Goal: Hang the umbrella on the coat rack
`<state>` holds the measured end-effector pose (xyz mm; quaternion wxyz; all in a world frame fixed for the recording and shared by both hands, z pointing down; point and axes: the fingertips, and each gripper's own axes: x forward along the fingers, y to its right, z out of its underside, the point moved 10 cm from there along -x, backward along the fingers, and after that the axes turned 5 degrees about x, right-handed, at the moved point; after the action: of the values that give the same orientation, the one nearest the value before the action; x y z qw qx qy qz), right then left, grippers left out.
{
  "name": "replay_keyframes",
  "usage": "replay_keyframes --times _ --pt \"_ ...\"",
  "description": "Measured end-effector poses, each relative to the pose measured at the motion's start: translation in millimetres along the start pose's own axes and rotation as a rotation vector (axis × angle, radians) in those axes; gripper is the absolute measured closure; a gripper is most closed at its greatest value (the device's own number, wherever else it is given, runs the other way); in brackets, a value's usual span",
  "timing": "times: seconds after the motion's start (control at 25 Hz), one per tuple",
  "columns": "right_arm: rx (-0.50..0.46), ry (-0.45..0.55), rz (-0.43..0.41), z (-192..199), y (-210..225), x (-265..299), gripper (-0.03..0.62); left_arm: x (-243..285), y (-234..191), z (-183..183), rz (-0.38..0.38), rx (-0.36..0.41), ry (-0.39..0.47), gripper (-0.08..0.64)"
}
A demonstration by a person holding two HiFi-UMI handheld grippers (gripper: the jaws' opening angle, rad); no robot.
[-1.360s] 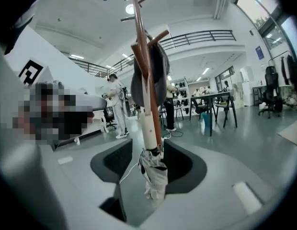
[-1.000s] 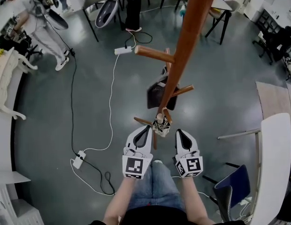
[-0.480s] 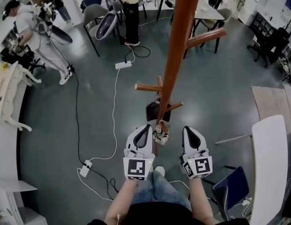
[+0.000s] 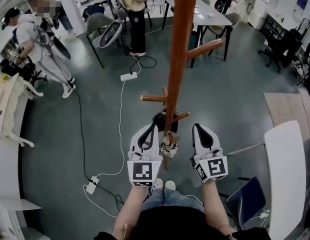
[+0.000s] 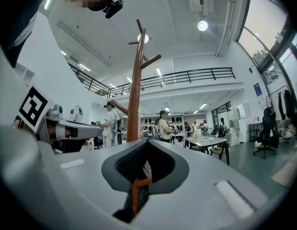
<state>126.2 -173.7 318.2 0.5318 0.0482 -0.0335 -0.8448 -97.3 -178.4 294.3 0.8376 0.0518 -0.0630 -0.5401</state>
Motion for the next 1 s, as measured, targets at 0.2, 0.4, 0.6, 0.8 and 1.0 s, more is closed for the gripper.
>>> replay_keyframes --times 0.2,0.4,0.6,0.8,1.0 --pt "-0.032 0.006 -0.007 -9 -1 10 0.580 3 -7 -10 -0.044 0.012 0.021 0.554" --pt "-0.032 0.007 0.013 -12 9 6 0.581 -2 -16 -9 -0.049 0.013 0.024 0.554" --pt "-0.034 0.007 0.016 -11 14 4 0.581 -4 -21 -11 -0.057 0.023 0.023 0.554" --pt "-0.034 0.010 0.031 -11 17 1 0.581 -6 -21 -7 -0.057 0.019 0.016 0.554" --pt "-0.033 0.002 0.035 -9 19 0 0.581 -10 -19 -4 -0.056 0.016 0.011 0.554"
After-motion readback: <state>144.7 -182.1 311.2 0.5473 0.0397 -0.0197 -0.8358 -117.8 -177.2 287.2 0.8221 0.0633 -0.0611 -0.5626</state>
